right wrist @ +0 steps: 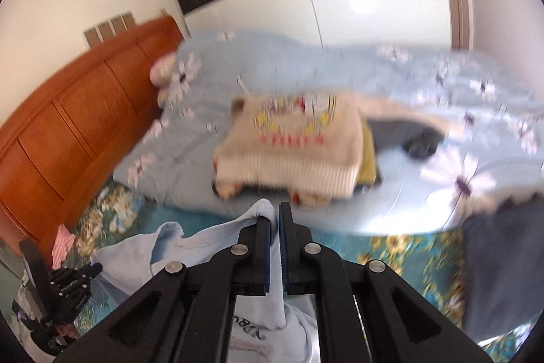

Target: Fold clothes

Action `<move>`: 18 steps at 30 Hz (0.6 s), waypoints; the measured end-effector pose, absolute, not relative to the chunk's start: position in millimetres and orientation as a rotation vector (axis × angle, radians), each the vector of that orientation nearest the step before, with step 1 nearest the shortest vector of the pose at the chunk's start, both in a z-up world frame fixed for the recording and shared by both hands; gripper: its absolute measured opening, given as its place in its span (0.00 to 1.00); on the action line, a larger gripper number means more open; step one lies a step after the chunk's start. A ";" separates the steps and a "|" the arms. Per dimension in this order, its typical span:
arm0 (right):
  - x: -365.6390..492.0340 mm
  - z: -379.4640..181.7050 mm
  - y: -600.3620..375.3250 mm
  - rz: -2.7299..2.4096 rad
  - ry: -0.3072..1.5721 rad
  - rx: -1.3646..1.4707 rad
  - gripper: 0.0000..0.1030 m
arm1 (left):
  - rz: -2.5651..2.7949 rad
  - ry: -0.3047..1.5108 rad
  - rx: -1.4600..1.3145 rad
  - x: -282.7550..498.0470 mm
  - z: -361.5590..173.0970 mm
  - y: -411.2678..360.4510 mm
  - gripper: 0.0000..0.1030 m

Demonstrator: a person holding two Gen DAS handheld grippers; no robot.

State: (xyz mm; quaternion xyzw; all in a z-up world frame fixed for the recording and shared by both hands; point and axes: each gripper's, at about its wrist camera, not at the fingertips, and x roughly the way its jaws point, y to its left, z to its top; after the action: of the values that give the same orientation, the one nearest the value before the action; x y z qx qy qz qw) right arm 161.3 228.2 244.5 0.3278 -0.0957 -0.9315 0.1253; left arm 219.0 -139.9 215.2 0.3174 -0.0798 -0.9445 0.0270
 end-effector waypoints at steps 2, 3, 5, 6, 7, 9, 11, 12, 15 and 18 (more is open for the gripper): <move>175.6 279.2 237.3 -2.755 -0.256 0.849 0.04 | -2.954 -0.258 0.842 228.3 252.7 -128.8 0.05; 184.3 296.4 241.9 -2.775 -0.244 0.793 0.04 | -2.973 -0.256 0.782 234.8 270.5 -124.5 0.05; 204.4 327.8 251.0 -2.809 -0.224 0.687 0.04 | -3.009 -0.249 0.666 249.7 308.3 -120.3 0.05; 214.7 343.2 255.5 -2.825 -0.213 0.635 0.04 | -3.022 -0.256 0.610 261.2 325.1 -115.5 0.05; 225.4 356.2 259.9 -2.837 -0.205 0.589 0.04 | -3.032 -0.268 0.559 274.9 340.1 -108.0 0.05; 247.7 379.3 268.6 -2.853 -0.192 0.507 0.04 | -3.047 -0.296 0.464 301.2 366.1 -96.0 0.05; 271.5 397.6 276.3 -2.860 -0.167 0.435 0.04 | -3.054 -0.335 0.393 325.0 381.1 -92.9 0.05; 283.7 405.0 279.6 -2.860 -0.157 0.406 0.04 | -3.057 -0.355 0.357 336.9 388.6 -91.4 0.05; 320.0 421.4 286.5 -2.856 -0.121 0.336 0.04 | -3.055 -0.427 0.258 371.9 404.8 -91.1 0.06; 355.0 432.5 290.9 -2.842 -0.084 0.278 0.04 | -3.041 -0.507 0.201 401.9 414.6 -95.9 0.06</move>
State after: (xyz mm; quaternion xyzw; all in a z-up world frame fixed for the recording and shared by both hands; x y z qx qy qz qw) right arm 355.0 290.9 432.5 0.0964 -0.0291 -0.9847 0.1421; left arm 401.9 -95.9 414.6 0.0652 -0.1640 -0.9840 0.0258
